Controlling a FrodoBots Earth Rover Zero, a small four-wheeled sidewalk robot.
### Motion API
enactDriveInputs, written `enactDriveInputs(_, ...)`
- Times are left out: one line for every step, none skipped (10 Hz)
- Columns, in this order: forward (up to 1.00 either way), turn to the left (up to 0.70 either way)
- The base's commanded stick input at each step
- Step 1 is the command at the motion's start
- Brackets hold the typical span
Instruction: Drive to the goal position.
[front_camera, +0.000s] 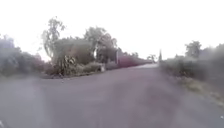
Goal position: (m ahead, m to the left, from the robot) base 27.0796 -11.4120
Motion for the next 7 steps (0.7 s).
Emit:
enactDriveInputs(0.70,-0.14)
enactDriveInputs(0.70,-0.14)
enactDriveInputs(0.70,-0.14)
enactDriveInputs(0.69,-0.15)
enactDriveInputs(0.58,-0.20)
enactDriveInputs(0.48,-0.26)
enactDriveInputs(0.45,-0.27)
